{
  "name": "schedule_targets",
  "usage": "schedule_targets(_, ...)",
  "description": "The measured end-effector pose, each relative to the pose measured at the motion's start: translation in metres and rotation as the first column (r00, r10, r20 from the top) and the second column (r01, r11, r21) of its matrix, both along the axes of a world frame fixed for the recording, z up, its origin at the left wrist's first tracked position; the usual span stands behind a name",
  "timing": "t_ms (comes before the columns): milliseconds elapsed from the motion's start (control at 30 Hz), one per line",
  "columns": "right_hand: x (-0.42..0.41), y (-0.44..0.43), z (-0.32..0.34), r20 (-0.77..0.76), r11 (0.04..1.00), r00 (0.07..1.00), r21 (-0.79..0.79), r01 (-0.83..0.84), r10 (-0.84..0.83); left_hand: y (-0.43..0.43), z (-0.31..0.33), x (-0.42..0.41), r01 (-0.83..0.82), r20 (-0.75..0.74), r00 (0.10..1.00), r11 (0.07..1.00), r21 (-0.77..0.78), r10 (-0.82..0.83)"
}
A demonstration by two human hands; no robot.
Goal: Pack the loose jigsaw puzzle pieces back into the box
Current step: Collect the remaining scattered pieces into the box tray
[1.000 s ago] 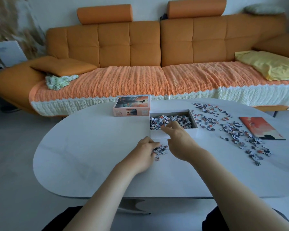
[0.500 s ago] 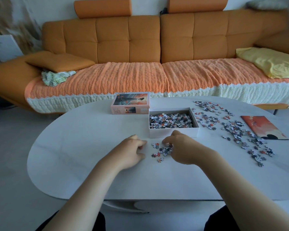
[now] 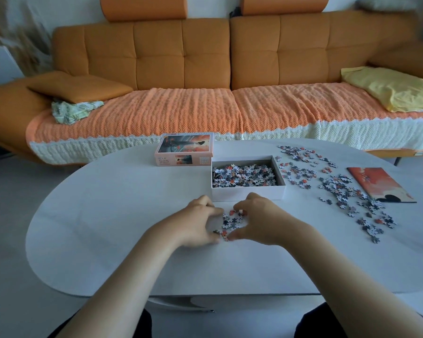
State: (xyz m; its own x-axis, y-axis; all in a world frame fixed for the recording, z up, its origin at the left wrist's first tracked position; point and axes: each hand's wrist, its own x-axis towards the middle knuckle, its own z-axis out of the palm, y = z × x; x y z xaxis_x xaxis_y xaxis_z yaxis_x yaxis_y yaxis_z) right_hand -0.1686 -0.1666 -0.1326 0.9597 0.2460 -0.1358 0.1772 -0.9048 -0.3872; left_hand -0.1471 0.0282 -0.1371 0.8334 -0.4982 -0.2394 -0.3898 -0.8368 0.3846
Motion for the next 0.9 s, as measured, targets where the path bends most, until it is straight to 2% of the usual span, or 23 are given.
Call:
schedule_targets(133, 0.005, 0.004, -0.002, 0.036, 0.999, 0.999, 0.050, 0.011, -0.013, -0.011, -0.002, 0.002, 0.005, 0.059, 0.998, 0.992, -0.124, 0.003)
schedule_targets(367, 0.010, 0.001, -0.001, 0.083, 0.995, 0.996, 0.101, 0.006, -0.015, -0.024, -0.003, 0.002, -0.078, 0.139, 0.984, 0.975, -0.207, 0.108)
schedule_targets(533, 0.013, 0.002, 0.000, 0.118, 0.996, 0.993, 0.086, -0.014, 0.003, -0.028, -0.003, 0.005, -0.133, 0.142, 0.975, 0.963, -0.236, 0.170)
schedule_targets(700, 0.018, -0.004, 0.004, 0.102, 0.997, 0.995, 0.070, -0.023, 0.016, -0.031, -0.001, 0.011, -0.125, 0.110, 0.981, 0.952, -0.279, 0.161)
schedule_targets(900, 0.034, -0.017, 0.027, 0.297, 0.980, 0.951, 0.197, 0.030, -0.089, -0.039, 0.021, 0.031, -0.148, 0.149, 0.954, 0.841, -0.520, 0.260)
